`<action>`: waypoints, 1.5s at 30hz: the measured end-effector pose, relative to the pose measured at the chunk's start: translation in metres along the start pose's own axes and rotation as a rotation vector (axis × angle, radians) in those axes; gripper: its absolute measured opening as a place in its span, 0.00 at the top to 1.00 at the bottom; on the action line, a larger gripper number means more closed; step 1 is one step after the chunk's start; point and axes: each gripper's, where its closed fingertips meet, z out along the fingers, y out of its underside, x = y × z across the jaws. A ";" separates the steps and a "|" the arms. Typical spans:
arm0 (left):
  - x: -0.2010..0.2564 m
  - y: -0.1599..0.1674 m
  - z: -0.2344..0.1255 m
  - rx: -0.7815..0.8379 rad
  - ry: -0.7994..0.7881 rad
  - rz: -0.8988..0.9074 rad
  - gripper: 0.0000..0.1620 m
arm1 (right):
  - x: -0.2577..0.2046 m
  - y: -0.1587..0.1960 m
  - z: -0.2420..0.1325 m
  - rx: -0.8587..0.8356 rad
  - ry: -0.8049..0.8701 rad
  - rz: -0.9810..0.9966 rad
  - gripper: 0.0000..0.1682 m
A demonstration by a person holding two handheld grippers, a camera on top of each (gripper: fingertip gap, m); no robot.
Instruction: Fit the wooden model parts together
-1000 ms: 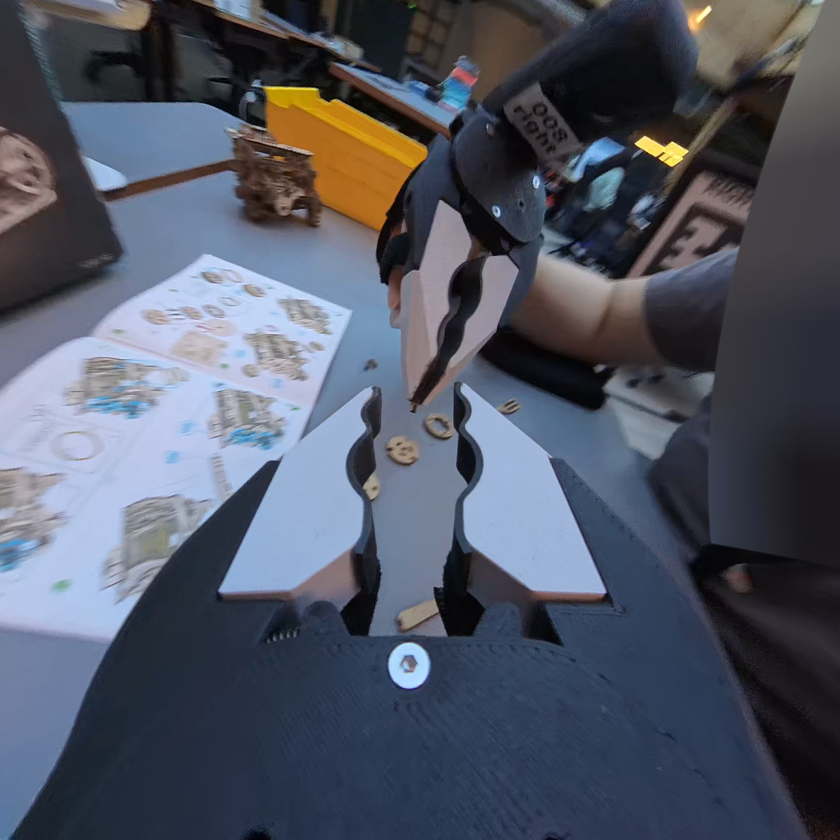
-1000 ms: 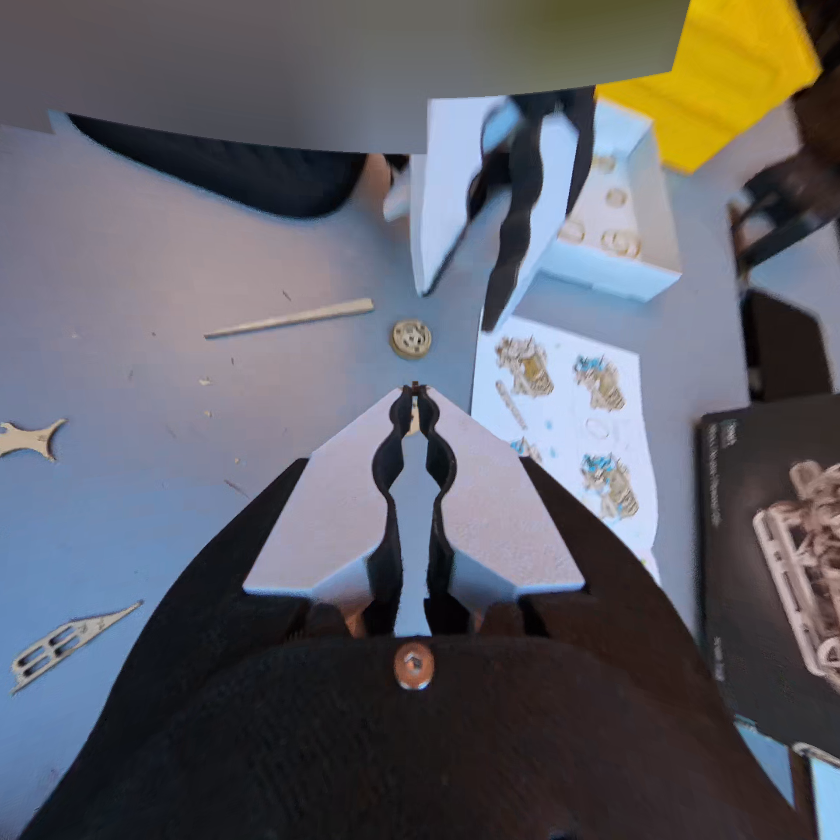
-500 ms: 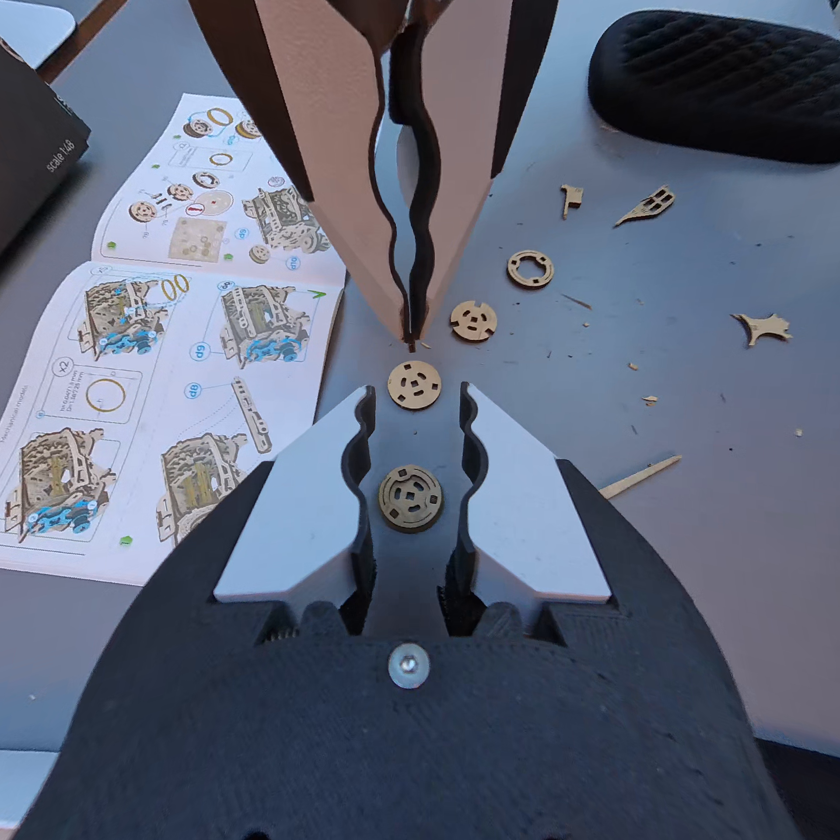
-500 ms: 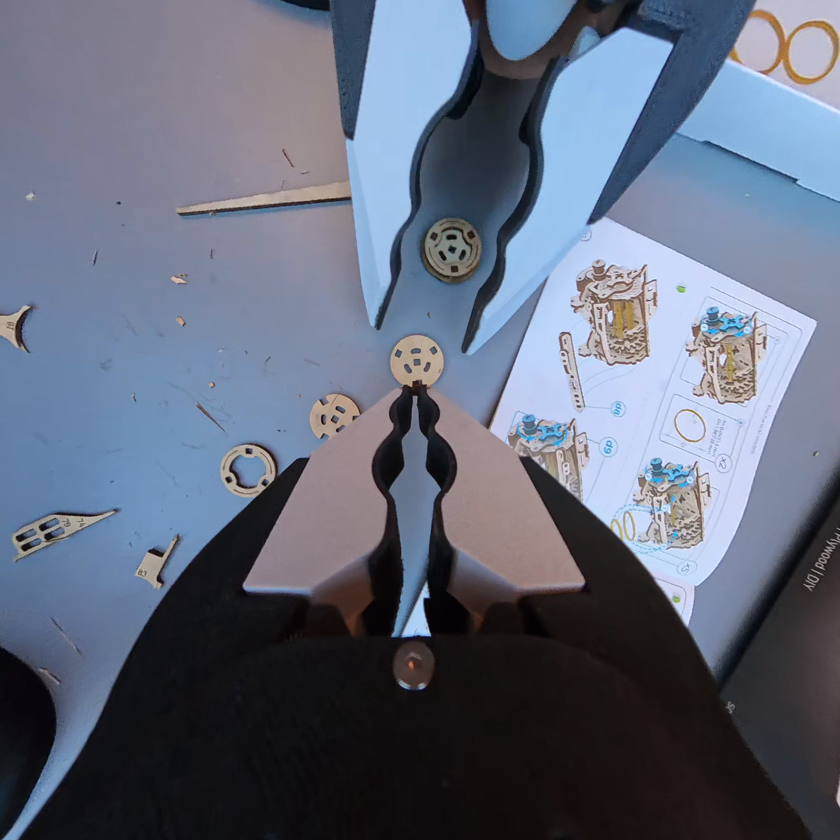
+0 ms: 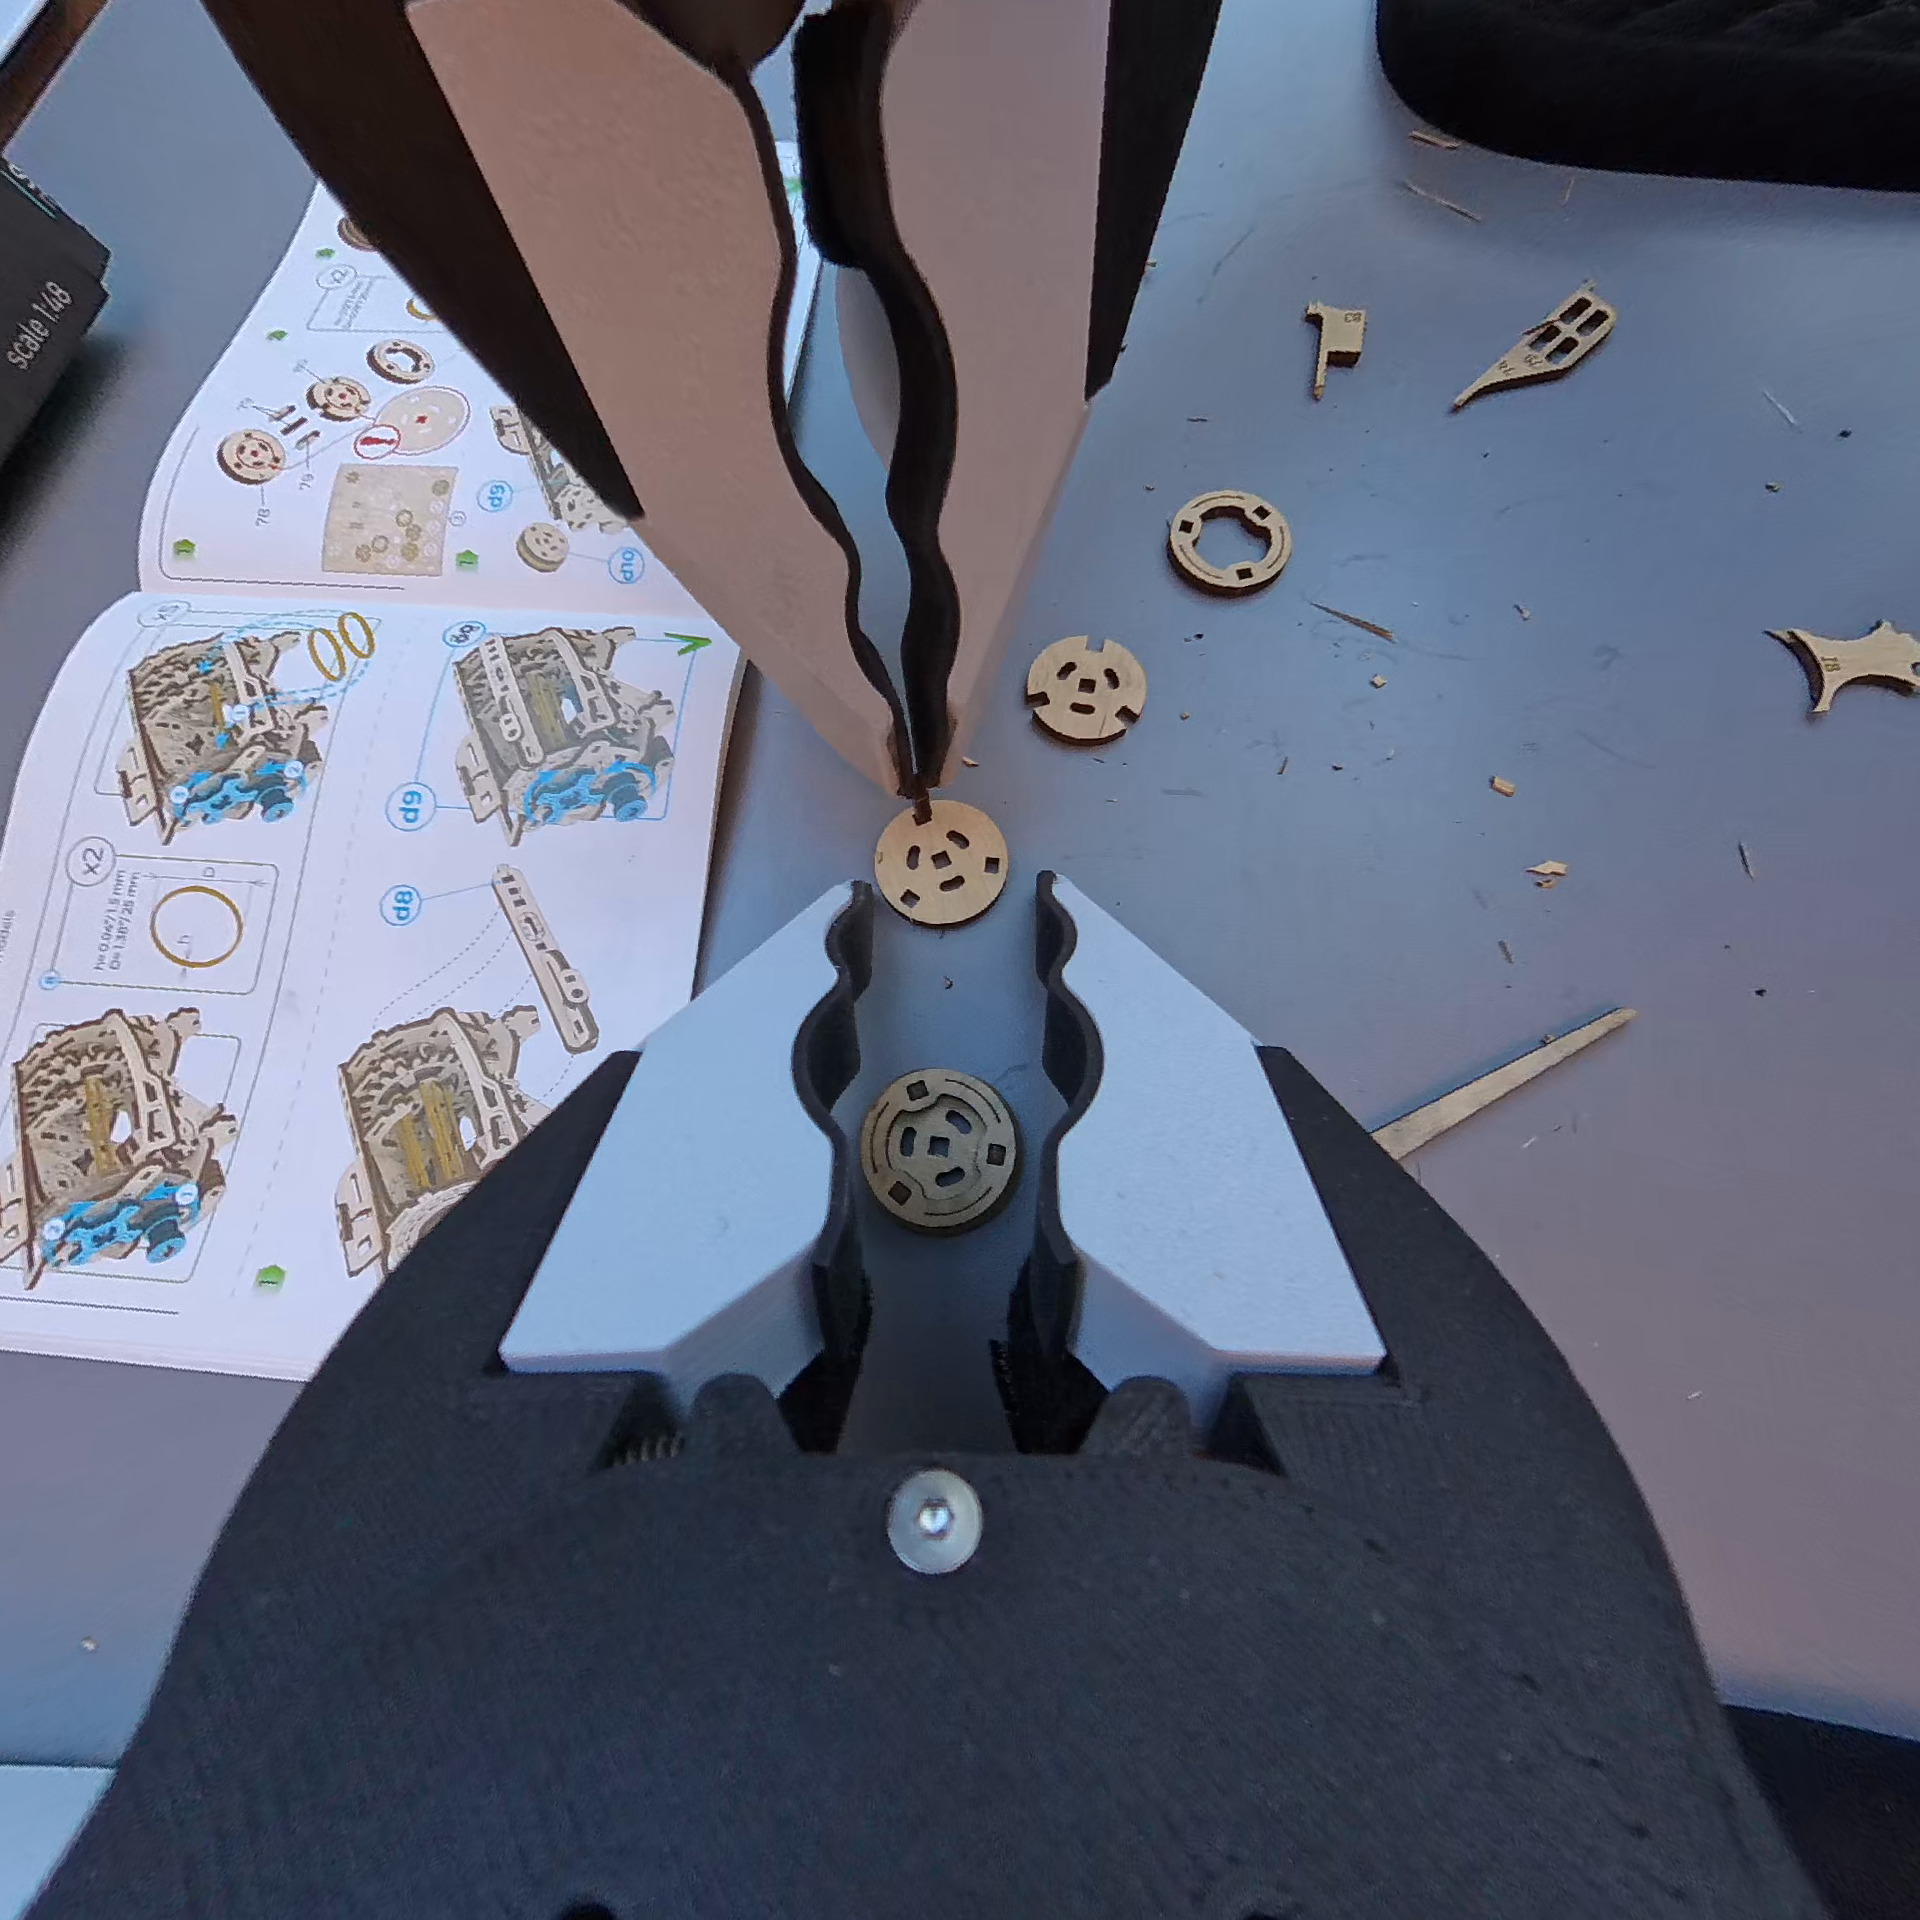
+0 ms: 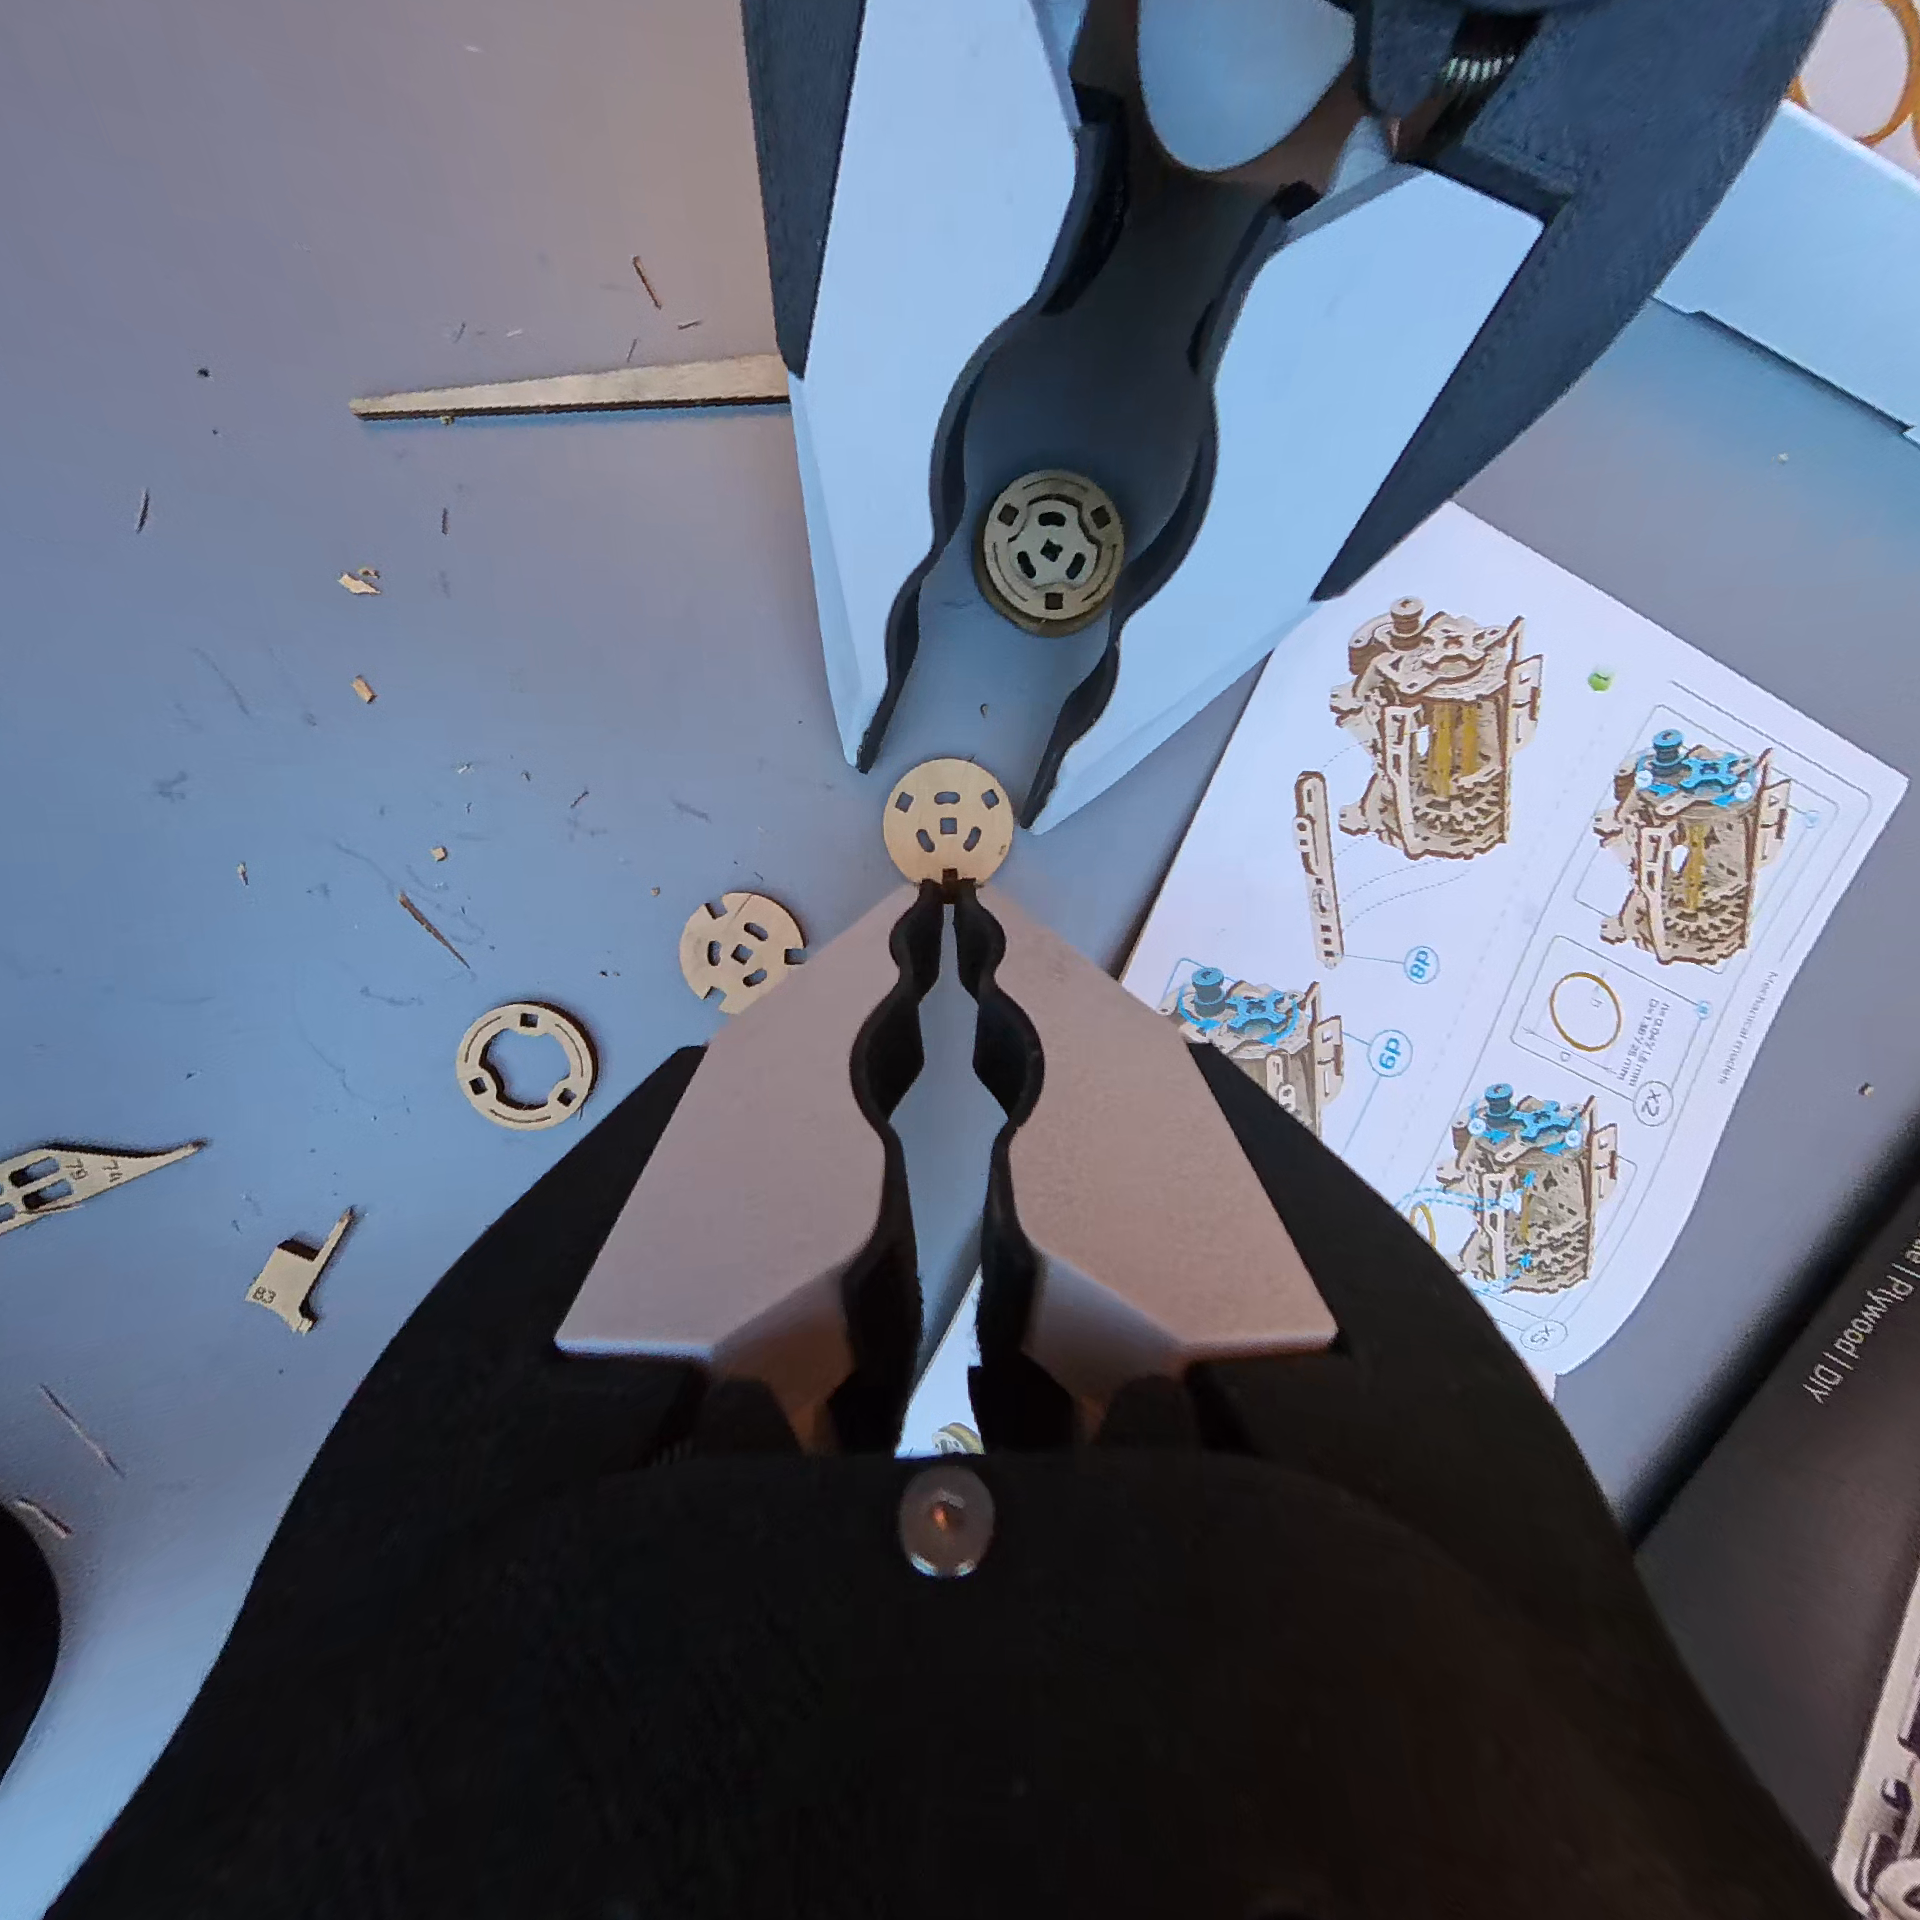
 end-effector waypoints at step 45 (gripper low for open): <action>-0.002 0.000 0.000 0.000 -0.020 0.006 0.86 | 0.001 -0.005 0.009 -0.156 0.015 -0.100 0.99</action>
